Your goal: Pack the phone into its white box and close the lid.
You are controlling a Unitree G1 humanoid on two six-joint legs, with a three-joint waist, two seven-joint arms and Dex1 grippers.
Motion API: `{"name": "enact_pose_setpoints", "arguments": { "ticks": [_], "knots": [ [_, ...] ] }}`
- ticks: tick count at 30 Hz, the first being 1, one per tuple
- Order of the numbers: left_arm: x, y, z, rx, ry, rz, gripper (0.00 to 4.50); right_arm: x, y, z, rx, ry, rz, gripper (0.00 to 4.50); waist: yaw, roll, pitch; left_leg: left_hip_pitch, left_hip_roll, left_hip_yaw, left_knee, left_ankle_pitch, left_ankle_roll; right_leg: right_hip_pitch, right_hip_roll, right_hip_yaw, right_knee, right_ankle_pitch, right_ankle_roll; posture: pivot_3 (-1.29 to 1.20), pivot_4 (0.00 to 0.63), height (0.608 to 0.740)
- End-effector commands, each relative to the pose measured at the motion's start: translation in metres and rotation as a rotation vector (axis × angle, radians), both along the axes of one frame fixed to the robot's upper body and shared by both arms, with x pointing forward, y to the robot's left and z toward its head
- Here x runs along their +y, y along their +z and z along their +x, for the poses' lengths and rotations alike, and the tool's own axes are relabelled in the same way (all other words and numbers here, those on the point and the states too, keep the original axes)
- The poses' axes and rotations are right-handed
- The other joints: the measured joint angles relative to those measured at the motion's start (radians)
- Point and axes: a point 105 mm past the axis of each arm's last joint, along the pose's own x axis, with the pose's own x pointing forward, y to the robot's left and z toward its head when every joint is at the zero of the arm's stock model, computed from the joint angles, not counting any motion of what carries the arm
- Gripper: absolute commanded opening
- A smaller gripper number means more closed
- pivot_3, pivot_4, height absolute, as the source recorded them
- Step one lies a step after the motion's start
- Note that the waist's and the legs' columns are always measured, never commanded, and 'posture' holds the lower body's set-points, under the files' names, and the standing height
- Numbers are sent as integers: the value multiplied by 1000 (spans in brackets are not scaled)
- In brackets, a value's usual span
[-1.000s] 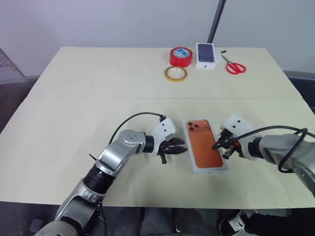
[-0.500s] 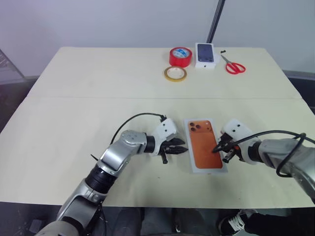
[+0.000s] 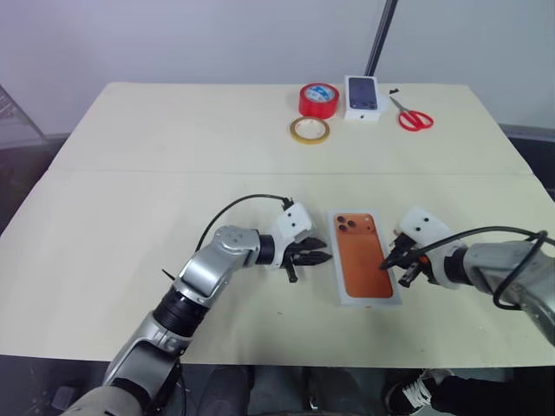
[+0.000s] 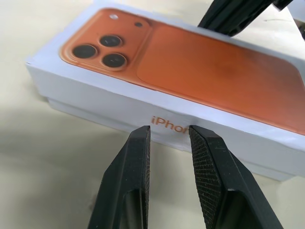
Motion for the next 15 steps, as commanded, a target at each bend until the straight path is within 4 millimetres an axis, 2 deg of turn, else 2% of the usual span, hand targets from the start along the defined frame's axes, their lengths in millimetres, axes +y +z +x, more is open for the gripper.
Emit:
{"name": "enact_pose_setpoints", "arguments": {
  "ticks": [1, 5, 9, 12, 15],
  "knots": [
    [-4, 14, 4, -46, 4, -45, 1358, -2, 21, -1, -73, 43, -24, 90, 1, 0, 0, 0, 0, 0, 0, 0, 0, 0, 0, 0, 0, 0, 0, 0, 150, 725],
    [-5, 14, 4, -48, 6, -47, 1358, -3, 27, -5, -85, 78, -36, 90, 1, 0, 0, 0, 0, 0, 0, 0, 0, 0, 0, 0, 0, 0, 0, 0, 150, 725],
    [4, 23, 14, -35, 59, -84, 1358, 8, 35, -17, -85, 176, -3, 90, 0, 0, 0, 0, 0, 0, 0, 0, 0, 0, 0, 0, 0, 0, 0, 0, 150, 725],
    [5, 41, 25, -20, 108, -166, 1358, 17, 28, -29, -52, 228, 21, 90, 1, 0, 0, 0, 0, 0, 0, 0, 0, 1, 0, -1, 0, 0, 0, 0, 150, 725],
    [-8, 55, 30, -33, 111, -198, 1358, 21, 16, -36, -15, 242, 33, 90, 5, 0, 0, 0, 0, -1, 1, 0, 0, 1, 0, -1, 0, 0, 0, 0, 150, 725]
  ]
}}
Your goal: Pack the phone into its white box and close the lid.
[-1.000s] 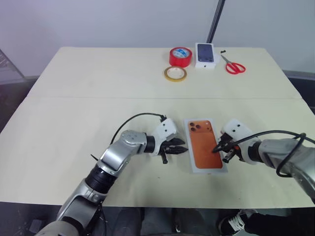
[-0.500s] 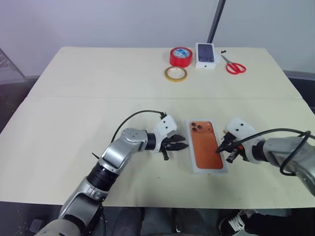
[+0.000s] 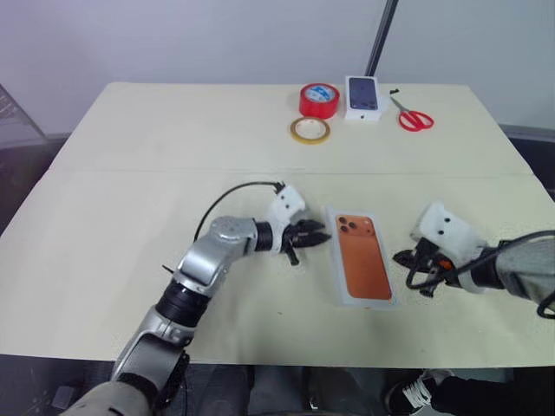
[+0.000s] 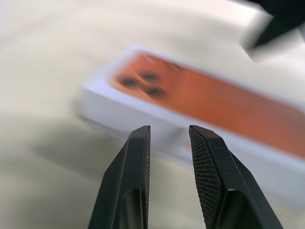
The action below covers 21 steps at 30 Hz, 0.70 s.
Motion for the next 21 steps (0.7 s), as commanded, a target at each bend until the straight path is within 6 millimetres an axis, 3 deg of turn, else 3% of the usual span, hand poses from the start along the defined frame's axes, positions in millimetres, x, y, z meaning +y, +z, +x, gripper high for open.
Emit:
{"name": "enact_pose_setpoints", "arguments": {
  "ticks": [1, 3, 6, 9, 13, 18, 21],
  "knots": [
    [-18, 21, 1, -44, -23, -45, 1358, 9, -2, -8, -7, 43, 10, 90, 4, 0, 0, 0, 0, 0, 0, 0, 0, 0, 0, 0, 0, 0, 0, 0, 150, 725],
    [-28, 14, 2, -55, -38, 5, 1358, 11, -9, -11, 13, 45, 18, 90, 8, 0, 0, 0, 0, 0, 2, -1, 1, 1, 0, 0, 0, 0, 0, 0, 150, 725],
    [-36, -14, 3, -78, -56, 175, 1358, 13, -18, -14, 36, 40, 21, 90, 12, 0, 0, 0, 0, 0, 3, -1, 1, 2, 0, 0, 0, 0, 0, 0, 150, 725],
    [-33, -36, 3, -63, -70, 286, 1358, 13, -24, -15, 47, 30, 14, 90, 12, 0, 0, 1, 0, 0, 3, -1, 1, 1, 1, 0, 0, 0, 0, 0, 150, 725],
    [-22, -46, 2, -46, -63, 322, 1358, 14, -27, -16, 48, 21, 8, 90, 15, -1, -1, 1, 0, 0, 3, -1, 1, 3, 1, 0, 0, 0, 0, 0, 150, 725],
    [6, -16, 15, -65, 45, 162, 1358, 10, -11, 4, -97, -42, 45, 90, 9, -1, -1, 4, 1, 0, 3, -1, 1, 5, 1, 0, 0, 0, 0, 0, 150, 725],
    [47, 5, 28, -105, 174, 75, 1358, -5, 14, 26, -316, -113, 80, 90, 7, -1, 0, 3, 1, 0, 2, -1, 1, 4, 1, 0, 0, 0, 0, 0, 150, 725]
  ]
}}
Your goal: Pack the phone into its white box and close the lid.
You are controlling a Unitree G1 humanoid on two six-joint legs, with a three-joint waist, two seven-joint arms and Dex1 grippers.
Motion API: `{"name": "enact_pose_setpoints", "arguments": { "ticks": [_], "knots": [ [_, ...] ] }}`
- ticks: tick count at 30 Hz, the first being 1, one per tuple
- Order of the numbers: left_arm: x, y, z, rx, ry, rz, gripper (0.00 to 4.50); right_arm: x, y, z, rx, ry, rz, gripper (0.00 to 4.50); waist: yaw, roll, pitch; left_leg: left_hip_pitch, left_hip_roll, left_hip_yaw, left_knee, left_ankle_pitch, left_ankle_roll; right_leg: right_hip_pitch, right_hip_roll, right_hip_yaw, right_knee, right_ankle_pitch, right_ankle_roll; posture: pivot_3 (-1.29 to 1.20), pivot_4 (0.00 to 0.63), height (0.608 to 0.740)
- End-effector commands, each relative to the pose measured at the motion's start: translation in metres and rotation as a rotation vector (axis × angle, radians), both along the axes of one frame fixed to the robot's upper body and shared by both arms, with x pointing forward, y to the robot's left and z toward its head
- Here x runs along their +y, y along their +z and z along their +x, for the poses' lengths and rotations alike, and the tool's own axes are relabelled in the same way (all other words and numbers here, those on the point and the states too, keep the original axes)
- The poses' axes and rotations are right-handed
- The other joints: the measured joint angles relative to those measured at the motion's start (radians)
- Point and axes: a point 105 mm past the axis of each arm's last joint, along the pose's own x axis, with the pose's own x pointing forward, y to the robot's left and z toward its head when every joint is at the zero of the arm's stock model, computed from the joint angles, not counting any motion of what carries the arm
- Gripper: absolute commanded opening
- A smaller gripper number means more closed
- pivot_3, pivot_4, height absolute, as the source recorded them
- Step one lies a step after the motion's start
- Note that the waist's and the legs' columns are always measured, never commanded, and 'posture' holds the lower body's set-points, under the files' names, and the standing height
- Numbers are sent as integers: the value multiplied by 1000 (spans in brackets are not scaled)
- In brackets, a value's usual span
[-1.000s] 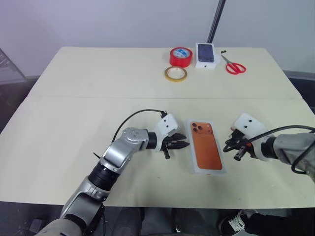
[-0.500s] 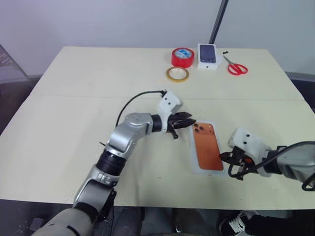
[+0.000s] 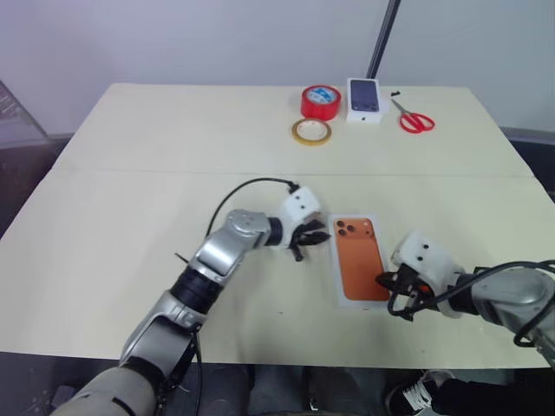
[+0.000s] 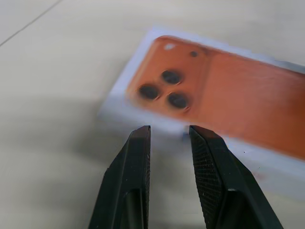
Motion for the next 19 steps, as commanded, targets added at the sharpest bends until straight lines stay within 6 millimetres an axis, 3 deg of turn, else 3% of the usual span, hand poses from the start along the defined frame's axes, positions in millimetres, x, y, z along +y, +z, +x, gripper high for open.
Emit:
{"name": "enact_pose_setpoints", "arguments": {
  "ticks": [1, 2, 5, 9, 14, 19],
  "knots": [
    [45, 36, 15, -117, 132, -99, 1358, -20, 35, 24, -254, -95, 21, 90, 0, 0, 0, -1, 0, 0, 0, 0, 0, -1, 0, 0, 0, 0, 0, 0, 150, 725],
    [60, 38, 18, -135, 177, -95, 1358, -24, 38, 27, -277, -116, 43, 90, 2, 0, 0, -1, 0, 0, 0, 0, 0, -1, 0, 0, 0, 0, 0, 0, 150, 725],
    [144, 35, 27, -176, 429, -58, 1358, -43, 41, 37, -314, -178, 125, 90, 0, 0, 0, -1, 0, 0, 0, 0, 0, -1, -1, 0, 0, 0, 0, 0, 150, 725],
    [209, 38, 20, -214, 608, -47, 1358, -48, 35, 45, -316, -184, 161, 90, -2, 1, 0, -1, 0, 0, -1, 0, 0, -2, -2, 0, 0, 0, 0, 0, 150, 725],
    [247, 33, 6, -206, 745, -54, 1358, -50, 31, 50, -310, -169, 196, 90, 11, 1, 0, -1, -1, 1, 0, 0, 0, -1, -4, 0, 0, 0, 0, 0, 150, 725],
    [247, 28, -3, -200, 742, -40, 1358, -45, 33, 51, -309, -152, 239, 90, 9, 1, 0, -1, 0, 0, 0, 0, 0, -1, -4, 0, 0, 0, 0, 0, 150, 725]
  ]
}}
